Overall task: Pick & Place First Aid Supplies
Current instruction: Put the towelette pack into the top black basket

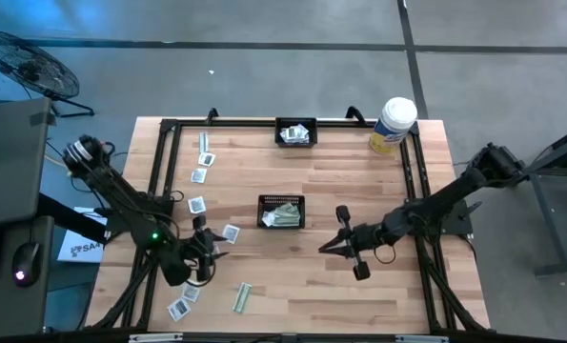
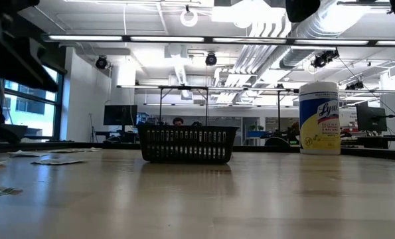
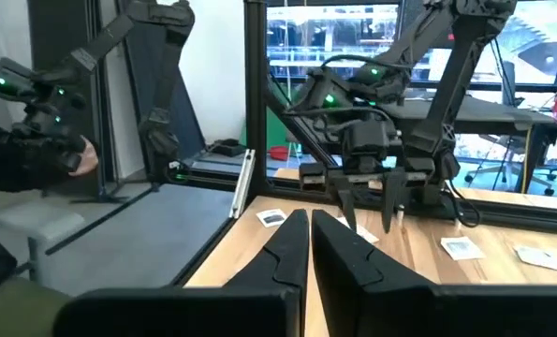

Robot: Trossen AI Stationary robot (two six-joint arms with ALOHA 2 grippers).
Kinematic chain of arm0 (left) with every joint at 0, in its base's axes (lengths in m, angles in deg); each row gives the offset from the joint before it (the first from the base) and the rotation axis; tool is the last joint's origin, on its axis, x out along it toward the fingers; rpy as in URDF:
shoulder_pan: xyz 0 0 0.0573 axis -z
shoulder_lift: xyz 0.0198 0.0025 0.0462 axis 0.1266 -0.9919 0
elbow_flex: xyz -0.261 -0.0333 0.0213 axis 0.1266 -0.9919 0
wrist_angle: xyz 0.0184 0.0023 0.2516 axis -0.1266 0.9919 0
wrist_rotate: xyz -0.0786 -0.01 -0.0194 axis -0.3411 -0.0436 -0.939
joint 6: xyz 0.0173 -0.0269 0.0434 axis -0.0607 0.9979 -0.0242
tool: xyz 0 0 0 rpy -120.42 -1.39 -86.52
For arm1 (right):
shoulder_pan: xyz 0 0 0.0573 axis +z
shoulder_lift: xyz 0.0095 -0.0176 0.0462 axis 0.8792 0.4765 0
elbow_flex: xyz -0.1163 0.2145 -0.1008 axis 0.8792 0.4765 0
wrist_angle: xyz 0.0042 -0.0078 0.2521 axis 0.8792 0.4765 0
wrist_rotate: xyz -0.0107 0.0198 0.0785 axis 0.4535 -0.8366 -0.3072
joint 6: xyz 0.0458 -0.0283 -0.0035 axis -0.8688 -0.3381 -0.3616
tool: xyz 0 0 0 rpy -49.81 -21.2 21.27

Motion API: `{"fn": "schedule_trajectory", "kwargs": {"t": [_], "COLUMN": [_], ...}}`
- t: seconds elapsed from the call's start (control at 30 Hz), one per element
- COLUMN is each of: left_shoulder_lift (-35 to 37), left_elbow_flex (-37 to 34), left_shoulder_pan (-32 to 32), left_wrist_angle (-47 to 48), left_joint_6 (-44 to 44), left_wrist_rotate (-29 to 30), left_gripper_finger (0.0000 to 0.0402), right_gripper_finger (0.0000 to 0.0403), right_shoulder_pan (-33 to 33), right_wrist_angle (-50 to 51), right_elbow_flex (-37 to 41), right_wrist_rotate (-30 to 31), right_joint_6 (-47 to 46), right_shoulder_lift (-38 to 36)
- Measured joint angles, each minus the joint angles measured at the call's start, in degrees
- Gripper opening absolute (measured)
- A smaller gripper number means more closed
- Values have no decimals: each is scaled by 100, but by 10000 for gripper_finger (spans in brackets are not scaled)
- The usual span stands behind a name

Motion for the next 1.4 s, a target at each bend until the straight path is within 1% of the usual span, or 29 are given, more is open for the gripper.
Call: {"fn": "schedule_trajectory", "kwargs": {"t": [0.13, 0.27, 0.47, 0.57, 0.7, 0.83, 1.0, 1.13, 1.3, 1.4], "left_shoulder_lift": [170, 323, 250, 239, 237, 237, 243, 215, 128, -28], "left_elbow_flex": [-418, -603, -605, -611, -754, -977, -1011, -1011, -1011, -1011], "left_shoulder_pan": [-4, -2, -2, -6, -153, -416, -696, -847, -1022, -1244], "left_wrist_angle": [-311, -587, -607, -591, -837, -1260, -1319, -1206, -1289, -1267], "left_joint_6": [3, 126, 131, 140, 151, -221, -762, -924, -1431, -1573], "left_wrist_rotate": [-368, -377, -506, -508, -644, -935, -1256, -1618, -1616, -1859], "left_gripper_finger": [184, 184, 184, 184, 184, 184, 184, 184, 184, 184], "right_gripper_finger": [12, 12, 12, 12, 12, 12, 12, 12, 12, 12], "right_shoulder_pan": [-15, -15, -15, -13, 4, 33, 37, 37, 37, 37], "right_wrist_angle": [-442, -770, -849, -849, -850, -852, -850, -850, -848, -848], "right_elbow_flex": [1, 7, 7, 7, 7, 7, 7, 7, 7, 7], "right_wrist_rotate": [-2, -68, -99, -250, -354, -348, -343, -325, -288, -275], "right_joint_6": [-6, -12, -145, -155, -153, -67, -68, -17, 24, 29], "right_shoulder_lift": [355, 655, 710, 710, 710, 710, 710, 710, 710, 710]}}
